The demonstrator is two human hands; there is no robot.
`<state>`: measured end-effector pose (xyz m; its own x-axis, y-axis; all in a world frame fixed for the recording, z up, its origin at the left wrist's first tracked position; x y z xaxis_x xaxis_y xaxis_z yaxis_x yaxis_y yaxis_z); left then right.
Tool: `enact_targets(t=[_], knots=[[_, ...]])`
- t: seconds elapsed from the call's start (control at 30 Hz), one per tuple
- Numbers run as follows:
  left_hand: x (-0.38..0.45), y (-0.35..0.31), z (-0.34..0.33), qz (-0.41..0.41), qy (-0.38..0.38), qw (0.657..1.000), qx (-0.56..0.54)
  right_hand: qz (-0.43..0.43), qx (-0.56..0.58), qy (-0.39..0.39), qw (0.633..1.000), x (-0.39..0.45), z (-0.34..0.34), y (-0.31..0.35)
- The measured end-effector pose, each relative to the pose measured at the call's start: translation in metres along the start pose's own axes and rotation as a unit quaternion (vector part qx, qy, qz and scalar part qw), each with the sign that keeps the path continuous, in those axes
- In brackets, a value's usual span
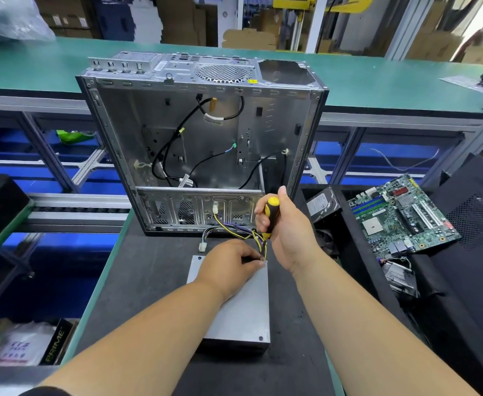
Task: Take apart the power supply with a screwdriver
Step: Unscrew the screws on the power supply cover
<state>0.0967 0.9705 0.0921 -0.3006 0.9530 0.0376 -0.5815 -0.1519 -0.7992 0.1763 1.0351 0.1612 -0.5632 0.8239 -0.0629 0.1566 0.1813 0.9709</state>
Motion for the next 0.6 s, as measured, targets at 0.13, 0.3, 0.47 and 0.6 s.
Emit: enact_targets(t=[0.13,0.3,0.47,0.6], knots=[[-0.001,0.000,0.001,0.003,-0.004,1.000,-0.014,0.021,-0.012,0.020,0.999,-0.002,-0.005,-0.001],[0.000,0.001,0.000,0.004,0.000,1.000,-0.018,0.051,-0.029,0.009,0.998,-0.004,0.003,0.002],[0.000,0.002,-0.001,0.004,-0.002,1.000,-0.013,0.021,-0.022,0.007,1.000,-0.002,0.007,0.000],[0.001,0.003,-0.001,0.000,0.000,1.000,-0.002,0.008,-0.008,-0.021,1.000,-0.001,0.014,-0.001]])
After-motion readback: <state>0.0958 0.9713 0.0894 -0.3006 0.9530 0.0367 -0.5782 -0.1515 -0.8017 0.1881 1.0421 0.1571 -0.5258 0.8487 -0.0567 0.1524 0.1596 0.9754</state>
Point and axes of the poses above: each hand's wrist, its own x-axis towards the middle knuckle, its own z-axis out of the back of the hand, y = z × x, the point moved 10 cm from there along x, towards the middle knuckle, and after that the axes turned 4 degrees about -x, right-handed, at the moved point
